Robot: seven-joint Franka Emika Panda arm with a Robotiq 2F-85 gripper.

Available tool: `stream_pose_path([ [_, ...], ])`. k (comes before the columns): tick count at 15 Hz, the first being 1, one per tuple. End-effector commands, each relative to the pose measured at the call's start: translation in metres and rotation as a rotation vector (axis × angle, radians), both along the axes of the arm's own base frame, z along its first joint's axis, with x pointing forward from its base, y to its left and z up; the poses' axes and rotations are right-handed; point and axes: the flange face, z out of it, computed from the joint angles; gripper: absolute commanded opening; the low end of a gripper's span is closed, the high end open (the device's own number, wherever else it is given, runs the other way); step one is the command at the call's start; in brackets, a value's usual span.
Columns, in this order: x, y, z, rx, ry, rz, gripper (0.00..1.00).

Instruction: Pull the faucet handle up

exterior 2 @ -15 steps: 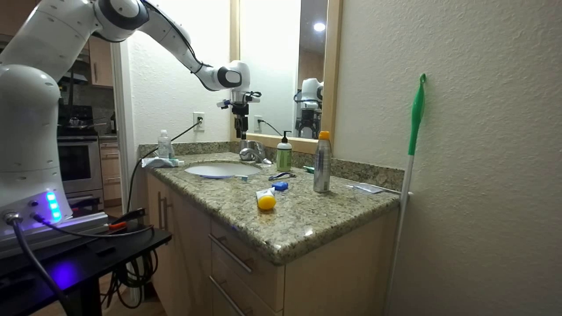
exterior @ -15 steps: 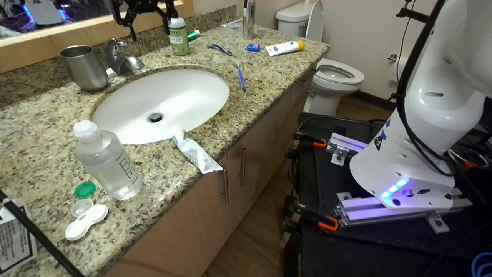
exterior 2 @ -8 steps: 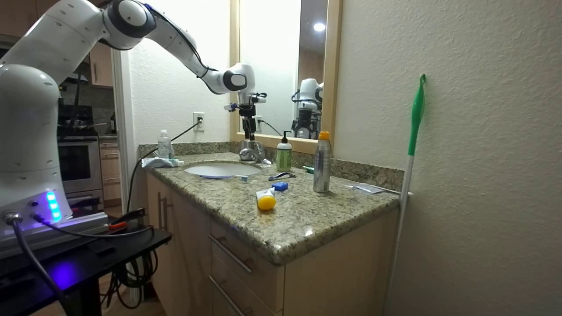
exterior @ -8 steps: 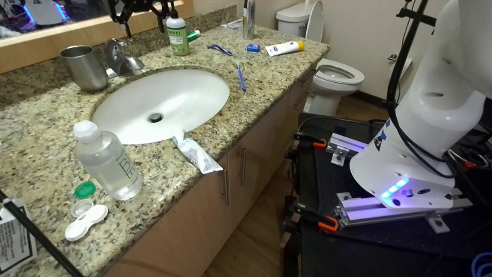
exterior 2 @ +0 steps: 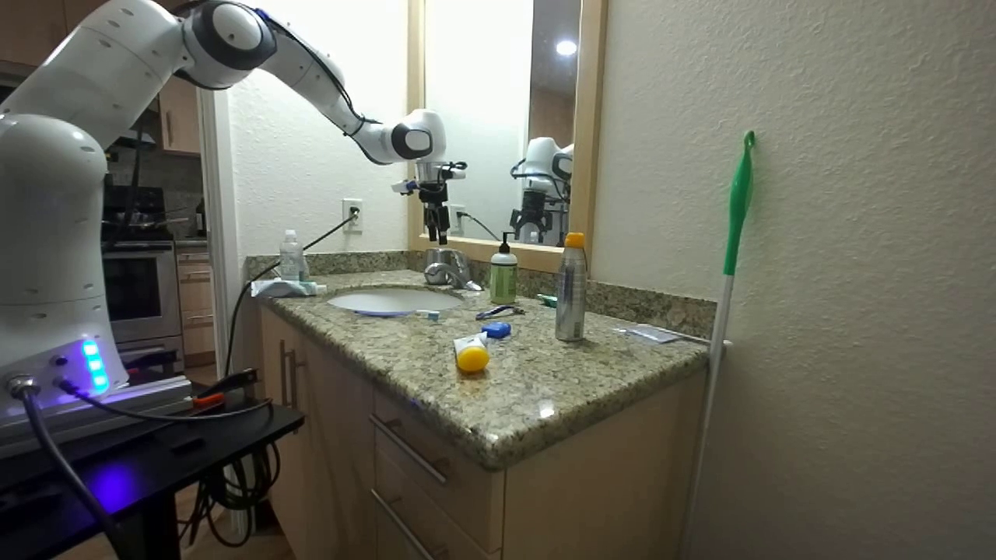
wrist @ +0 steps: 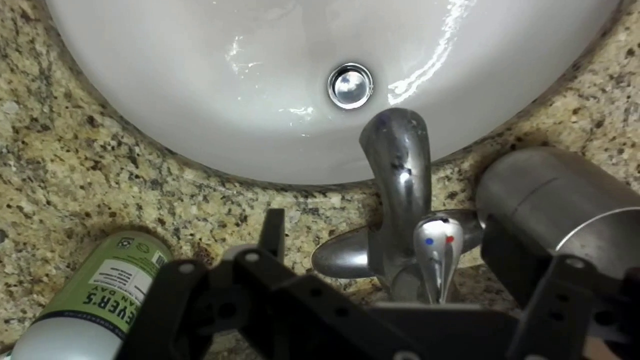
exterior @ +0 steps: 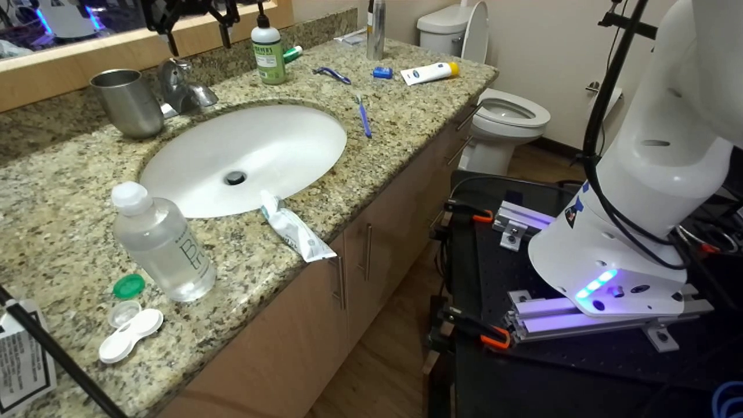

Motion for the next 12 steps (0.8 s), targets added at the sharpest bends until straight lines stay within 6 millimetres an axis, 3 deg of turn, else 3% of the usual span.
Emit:
stream_pose_path([
  [1, 0.002, -0.003, -0.001, -0.003, -0.002, -0.003, 1.00],
  [5, 0.009, -0.009, -0.013, -0.012, 0.004, -0.008, 1.00],
  [12, 0.040, -0.030, -0.038, -0.065, -0.022, -0.064, 1.00],
])
